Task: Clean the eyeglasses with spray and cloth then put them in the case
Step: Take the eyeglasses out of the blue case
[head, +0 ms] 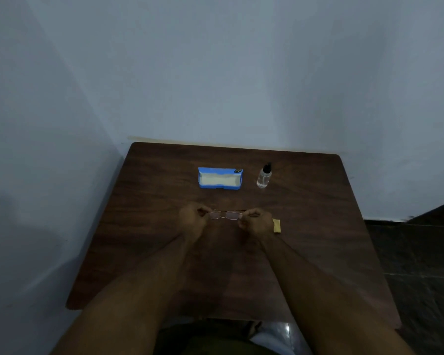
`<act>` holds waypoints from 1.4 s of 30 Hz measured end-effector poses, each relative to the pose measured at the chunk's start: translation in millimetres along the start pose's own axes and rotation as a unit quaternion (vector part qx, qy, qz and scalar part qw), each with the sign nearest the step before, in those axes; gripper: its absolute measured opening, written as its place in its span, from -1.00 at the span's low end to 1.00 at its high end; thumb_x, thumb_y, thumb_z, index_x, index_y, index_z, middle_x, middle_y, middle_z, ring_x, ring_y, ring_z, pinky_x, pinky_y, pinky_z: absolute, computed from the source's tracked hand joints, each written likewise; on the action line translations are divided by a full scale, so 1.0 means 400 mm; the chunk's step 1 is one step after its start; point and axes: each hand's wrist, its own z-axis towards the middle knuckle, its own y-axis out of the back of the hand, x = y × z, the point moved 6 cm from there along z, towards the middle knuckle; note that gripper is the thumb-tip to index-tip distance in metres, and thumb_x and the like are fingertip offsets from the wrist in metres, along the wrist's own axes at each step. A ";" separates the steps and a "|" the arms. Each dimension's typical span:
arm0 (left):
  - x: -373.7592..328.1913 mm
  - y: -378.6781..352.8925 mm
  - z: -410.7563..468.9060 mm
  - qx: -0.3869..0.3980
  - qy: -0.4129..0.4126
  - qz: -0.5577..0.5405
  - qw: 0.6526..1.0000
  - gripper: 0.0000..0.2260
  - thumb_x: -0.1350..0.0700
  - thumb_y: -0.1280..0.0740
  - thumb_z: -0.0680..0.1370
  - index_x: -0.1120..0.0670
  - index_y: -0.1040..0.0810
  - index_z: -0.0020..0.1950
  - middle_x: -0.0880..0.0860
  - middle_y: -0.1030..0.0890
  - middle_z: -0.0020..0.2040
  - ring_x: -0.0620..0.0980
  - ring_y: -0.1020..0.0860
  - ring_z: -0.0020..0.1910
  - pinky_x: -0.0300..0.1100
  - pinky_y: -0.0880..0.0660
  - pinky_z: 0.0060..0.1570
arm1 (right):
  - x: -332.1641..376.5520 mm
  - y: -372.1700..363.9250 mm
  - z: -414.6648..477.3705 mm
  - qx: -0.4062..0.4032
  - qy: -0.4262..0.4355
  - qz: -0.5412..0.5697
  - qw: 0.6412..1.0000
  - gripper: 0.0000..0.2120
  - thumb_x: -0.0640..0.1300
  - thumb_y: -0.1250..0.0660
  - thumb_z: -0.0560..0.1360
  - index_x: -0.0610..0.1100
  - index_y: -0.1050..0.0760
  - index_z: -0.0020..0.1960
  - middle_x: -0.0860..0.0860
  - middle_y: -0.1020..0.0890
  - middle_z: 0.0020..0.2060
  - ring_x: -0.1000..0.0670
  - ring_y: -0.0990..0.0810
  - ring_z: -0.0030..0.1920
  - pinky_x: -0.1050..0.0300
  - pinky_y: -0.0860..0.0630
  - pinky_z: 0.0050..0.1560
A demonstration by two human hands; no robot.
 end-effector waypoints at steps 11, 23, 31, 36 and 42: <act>-0.101 0.068 -0.012 -0.043 -0.112 0.092 0.989 -0.91 0.08 -0.40 0.61 0.00 -0.67 0.09 -0.05 -0.56 0.03 -0.04 -0.54 0.04 -0.03 -0.55 0.04 | 0.049 0.003 -0.022 0.008 0.112 -0.047 0.993 -0.83 -0.39 -0.45 0.53 -0.21 -0.59 -0.20 -0.14 -0.69 -0.32 -0.04 -0.66 -0.32 0.07 -0.62 -0.27; -0.085 0.085 -0.023 -0.122 -0.113 -0.063 0.984 -0.90 0.23 -0.45 0.58 0.05 -0.69 0.03 -0.04 -0.70 -0.06 -0.06 -0.67 -0.05 0.05 -0.66 0.04 | 0.119 -0.016 -0.059 0.029 0.278 -0.426 0.860 -0.94 -0.17 -0.43 0.54 -0.07 -0.57 -0.10 -0.02 -0.59 -0.09 -0.05 -0.58 -0.04 0.09 -0.38 -0.12; -0.099 0.079 -0.033 -0.107 -0.085 -0.096 0.986 -0.90 0.20 -0.48 0.54 0.04 -0.69 0.03 -0.07 -0.70 -0.08 -0.14 -0.66 -0.06 -0.08 -0.66 0.02 | 0.140 -0.026 -0.068 0.030 0.300 -0.448 0.841 -0.87 -0.01 -0.40 0.60 0.02 -0.51 -0.11 0.07 -0.50 -0.09 0.04 -0.50 -0.09 0.12 -0.36 -0.14; -0.098 0.094 -0.020 -0.110 -0.088 -0.092 0.986 -0.90 0.26 -0.49 0.55 0.09 -0.71 0.00 -0.06 -0.72 -0.08 -0.13 -0.67 -0.07 -0.12 -0.64 0.05 | 0.151 0.008 -0.074 -0.037 0.302 -0.298 0.905 -0.86 -0.33 -0.43 0.47 -0.10 -0.65 -0.13 0.02 -0.65 -0.17 0.01 -0.59 -0.11 0.11 -0.49 -0.07; -0.084 0.107 -0.015 -0.127 -0.051 -0.124 0.983 -0.94 0.20 -0.51 0.57 0.06 -0.70 0.00 -0.06 -0.72 -0.10 -0.14 -0.67 -0.15 -0.16 -0.65 -0.09 | 0.154 0.032 -0.059 -0.057 0.207 -0.136 0.967 -0.84 -0.34 -0.45 0.52 -0.11 -0.65 -0.15 -0.01 -0.73 -0.23 -0.07 -0.74 -0.15 -0.06 -0.71 -0.02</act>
